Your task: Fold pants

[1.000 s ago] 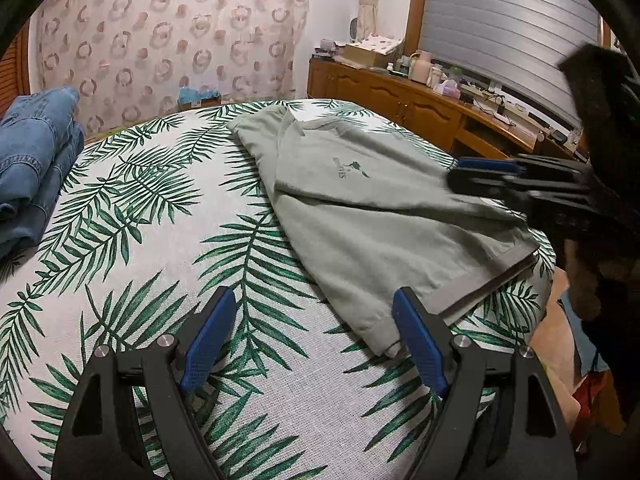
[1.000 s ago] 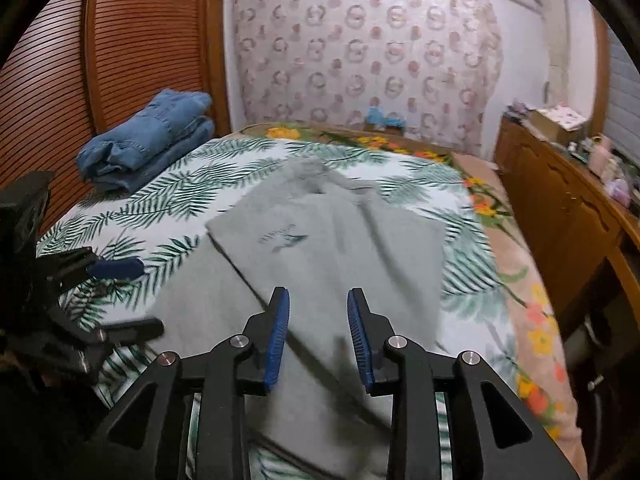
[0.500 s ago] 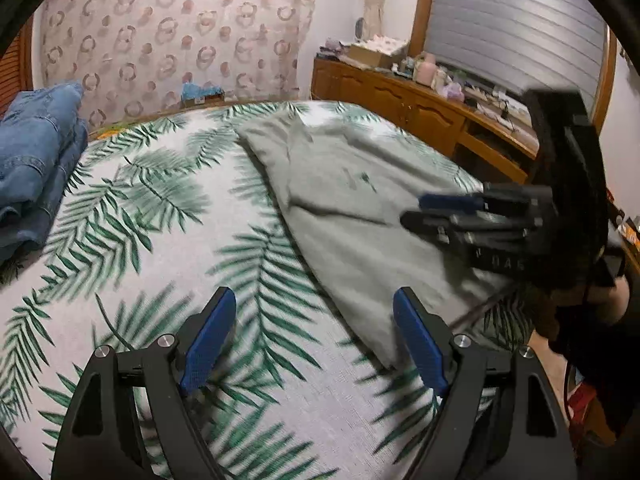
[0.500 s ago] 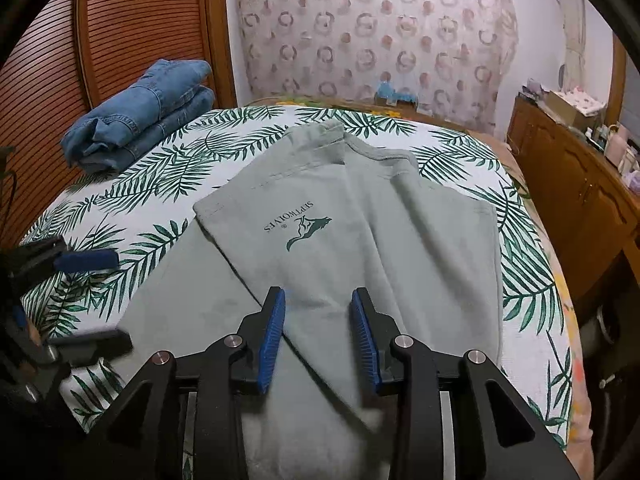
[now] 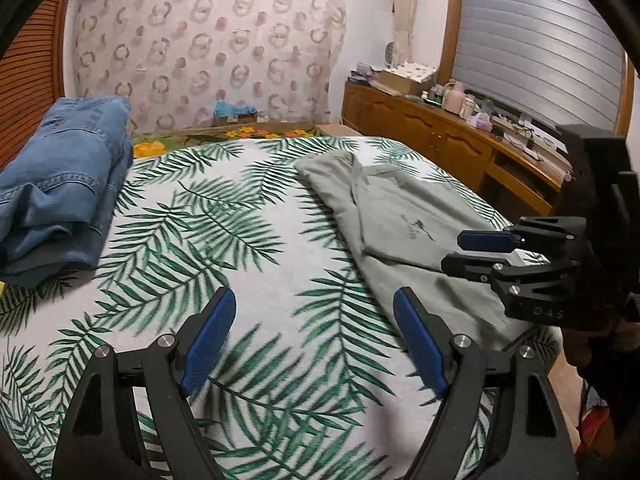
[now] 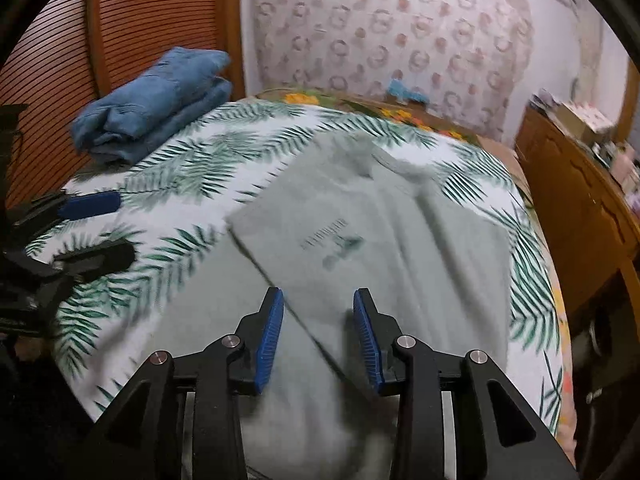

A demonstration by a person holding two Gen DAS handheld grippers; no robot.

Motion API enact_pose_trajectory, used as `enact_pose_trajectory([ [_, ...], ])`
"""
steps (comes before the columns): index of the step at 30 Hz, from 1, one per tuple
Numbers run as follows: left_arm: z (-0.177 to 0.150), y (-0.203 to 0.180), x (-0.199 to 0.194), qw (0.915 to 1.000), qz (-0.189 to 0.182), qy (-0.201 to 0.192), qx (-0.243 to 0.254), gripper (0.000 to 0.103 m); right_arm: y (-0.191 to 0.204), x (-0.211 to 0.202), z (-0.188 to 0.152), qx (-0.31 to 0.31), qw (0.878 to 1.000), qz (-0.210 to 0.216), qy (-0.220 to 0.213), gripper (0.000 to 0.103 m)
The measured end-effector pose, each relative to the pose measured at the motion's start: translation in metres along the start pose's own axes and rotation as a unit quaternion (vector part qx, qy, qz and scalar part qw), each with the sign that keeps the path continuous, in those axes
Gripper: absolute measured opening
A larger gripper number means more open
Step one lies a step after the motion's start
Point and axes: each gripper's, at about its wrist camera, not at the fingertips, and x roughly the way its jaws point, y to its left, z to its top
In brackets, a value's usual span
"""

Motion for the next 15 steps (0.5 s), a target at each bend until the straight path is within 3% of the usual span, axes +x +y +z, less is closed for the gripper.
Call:
enact_pose_trajectory([
  [13,-0.002,0.015,-0.002,0.9996,-0.009,-0.023,-0.017,0.082,0.02,0.032,0.03,-0.037,0.998,0.038,0.016,0.037],
  [15,-0.002,0.014,-0.001,0.9996,-0.008,-0.021,-0.016,0.082,0.021,0.04,0.033,-0.043,0.998,0.038,0.022,0.032],
])
